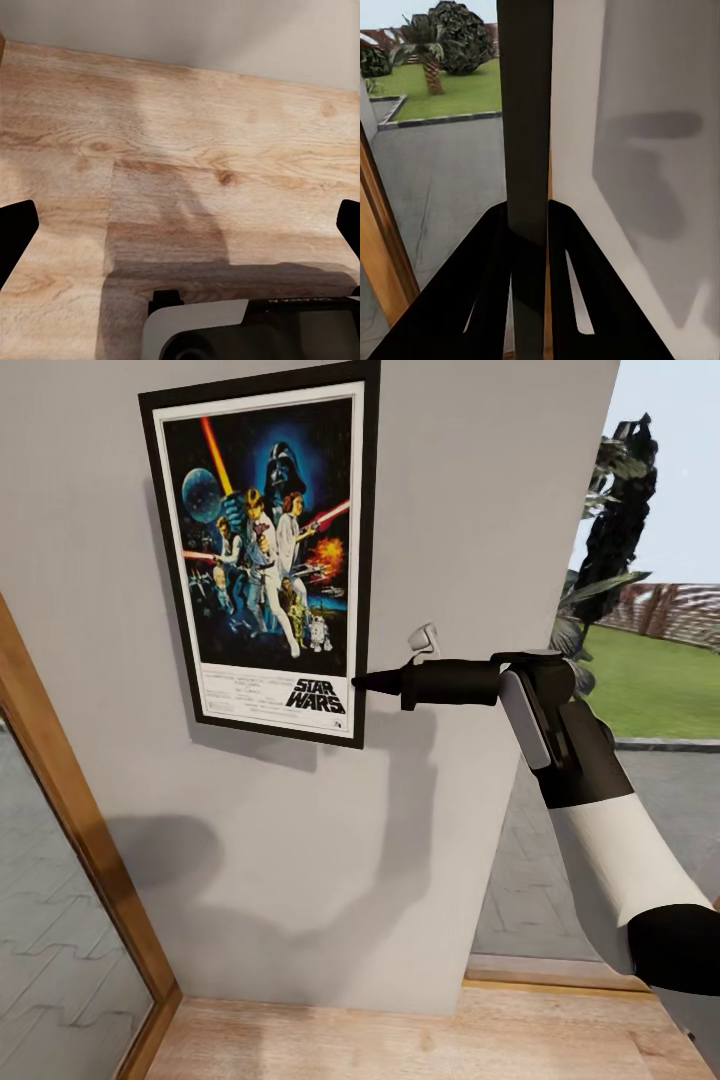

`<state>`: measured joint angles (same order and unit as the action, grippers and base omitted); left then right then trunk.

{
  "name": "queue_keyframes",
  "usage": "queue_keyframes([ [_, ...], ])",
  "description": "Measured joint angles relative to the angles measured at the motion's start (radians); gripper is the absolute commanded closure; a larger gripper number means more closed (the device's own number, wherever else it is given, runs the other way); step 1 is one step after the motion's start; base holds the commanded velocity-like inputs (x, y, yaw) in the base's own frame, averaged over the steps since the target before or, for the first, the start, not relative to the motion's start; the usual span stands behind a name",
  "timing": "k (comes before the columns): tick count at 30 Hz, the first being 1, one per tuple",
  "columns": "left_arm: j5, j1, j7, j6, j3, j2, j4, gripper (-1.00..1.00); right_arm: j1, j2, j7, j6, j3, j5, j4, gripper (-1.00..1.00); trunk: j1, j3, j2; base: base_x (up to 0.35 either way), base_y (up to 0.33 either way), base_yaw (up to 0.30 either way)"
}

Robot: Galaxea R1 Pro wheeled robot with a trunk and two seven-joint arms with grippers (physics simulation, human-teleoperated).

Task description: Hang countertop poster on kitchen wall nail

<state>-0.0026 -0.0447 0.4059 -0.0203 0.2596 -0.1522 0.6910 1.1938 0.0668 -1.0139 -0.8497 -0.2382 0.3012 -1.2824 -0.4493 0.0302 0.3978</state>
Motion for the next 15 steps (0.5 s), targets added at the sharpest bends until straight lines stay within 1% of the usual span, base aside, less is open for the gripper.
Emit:
queue_keyframes([
  [10, 0.0, 0.0, 0.0, 0.0, 0.0, 0.0, 0.0, -1.0, 0.0, 0.0, 0.001, 0.0, 0.0, 0.0, 0.0, 1.0, 0.0, 0.0, 0.0, 0.0, 0.0, 0.0],
  [12, 0.0, 0.0, 0.0, 0.001, 0.0, 0.0, 0.0, -1.0, 0.0, 0.0, 0.002, 0.0, 0.0, 0.0, 0.0, 1.0, 0.0, 0.0, 0.0, 0.063, 0.0, 0.0],
  [15, 0.0, 0.0, 0.0, 0.001, -0.001, 0.0, 0.0, -1.0, 0.0, 0.0, 0.002, 0.0, 0.0, 0.0, 0.0, 1.0, 0.0, 0.0, 0.0, 0.15, 0.0, 0.0],
])
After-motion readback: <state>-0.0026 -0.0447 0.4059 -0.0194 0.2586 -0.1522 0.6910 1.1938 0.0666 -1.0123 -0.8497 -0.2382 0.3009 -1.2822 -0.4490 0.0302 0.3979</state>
